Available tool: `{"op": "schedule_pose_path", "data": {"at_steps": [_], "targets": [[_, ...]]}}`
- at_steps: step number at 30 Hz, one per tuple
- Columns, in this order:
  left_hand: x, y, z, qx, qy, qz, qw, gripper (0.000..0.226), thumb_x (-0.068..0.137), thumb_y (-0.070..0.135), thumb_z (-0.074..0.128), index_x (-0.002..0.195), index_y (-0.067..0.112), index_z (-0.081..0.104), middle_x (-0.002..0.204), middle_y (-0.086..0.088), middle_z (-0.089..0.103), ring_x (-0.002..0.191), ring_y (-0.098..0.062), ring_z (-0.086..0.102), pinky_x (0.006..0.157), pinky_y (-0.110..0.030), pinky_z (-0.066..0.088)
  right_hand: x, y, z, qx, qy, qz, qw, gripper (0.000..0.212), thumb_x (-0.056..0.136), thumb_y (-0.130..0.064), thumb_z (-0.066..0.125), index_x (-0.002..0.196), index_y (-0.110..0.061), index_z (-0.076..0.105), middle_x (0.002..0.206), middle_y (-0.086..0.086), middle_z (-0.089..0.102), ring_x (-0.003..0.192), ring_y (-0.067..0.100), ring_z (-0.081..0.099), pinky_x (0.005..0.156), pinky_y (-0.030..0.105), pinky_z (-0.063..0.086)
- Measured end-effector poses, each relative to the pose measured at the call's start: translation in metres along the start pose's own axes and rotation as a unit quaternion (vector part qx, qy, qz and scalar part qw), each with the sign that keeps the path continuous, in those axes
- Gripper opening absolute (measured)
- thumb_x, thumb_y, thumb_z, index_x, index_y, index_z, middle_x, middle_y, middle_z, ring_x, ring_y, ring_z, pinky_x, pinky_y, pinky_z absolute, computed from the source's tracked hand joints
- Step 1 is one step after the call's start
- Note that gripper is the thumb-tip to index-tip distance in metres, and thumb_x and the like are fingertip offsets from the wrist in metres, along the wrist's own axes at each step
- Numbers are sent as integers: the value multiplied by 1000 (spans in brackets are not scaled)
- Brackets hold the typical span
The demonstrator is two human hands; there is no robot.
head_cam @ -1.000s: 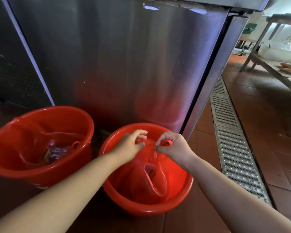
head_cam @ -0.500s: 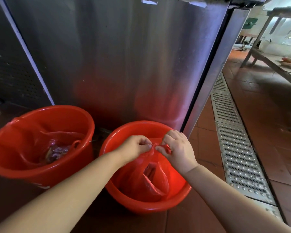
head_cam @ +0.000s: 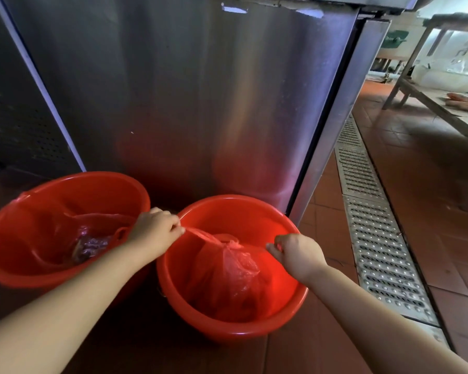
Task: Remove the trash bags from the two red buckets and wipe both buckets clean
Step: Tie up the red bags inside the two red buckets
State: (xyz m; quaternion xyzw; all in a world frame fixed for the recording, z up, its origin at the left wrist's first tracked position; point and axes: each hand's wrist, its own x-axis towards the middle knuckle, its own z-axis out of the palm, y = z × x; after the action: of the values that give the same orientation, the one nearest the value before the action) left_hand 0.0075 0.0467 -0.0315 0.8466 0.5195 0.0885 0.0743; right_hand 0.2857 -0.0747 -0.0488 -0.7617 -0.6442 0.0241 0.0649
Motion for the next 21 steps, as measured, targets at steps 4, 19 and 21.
{"op": "schedule_pose_path", "data": {"at_steps": [4,19,21], "targets": [[-4,45,-9,-600,-52,-88,794,26,95,15,50,69,15,53,86,-3,72,90,-15,65,86,-28,44,8,-33,-14,592,10,194,782,35,93,-35,56,76,-6,66,70,3,64,63,13,55,64,26,47],[19,36,-61,-779,115,-312,532,35,102,27,38,68,17,35,35,8,26,28,-6,20,32,-15,20,33,3,-76,825,90,241,503,40,100,-41,40,67,-20,29,42,-5,27,33,10,18,34,17,22],[15,21,-56,-763,129,-330,541,34,101,26,39,68,17,35,33,9,25,27,-6,20,32,-13,20,29,16,-66,812,99,259,514,40,100,-39,40,67,-20,28,41,-6,27,32,10,18,34,16,22]]}}
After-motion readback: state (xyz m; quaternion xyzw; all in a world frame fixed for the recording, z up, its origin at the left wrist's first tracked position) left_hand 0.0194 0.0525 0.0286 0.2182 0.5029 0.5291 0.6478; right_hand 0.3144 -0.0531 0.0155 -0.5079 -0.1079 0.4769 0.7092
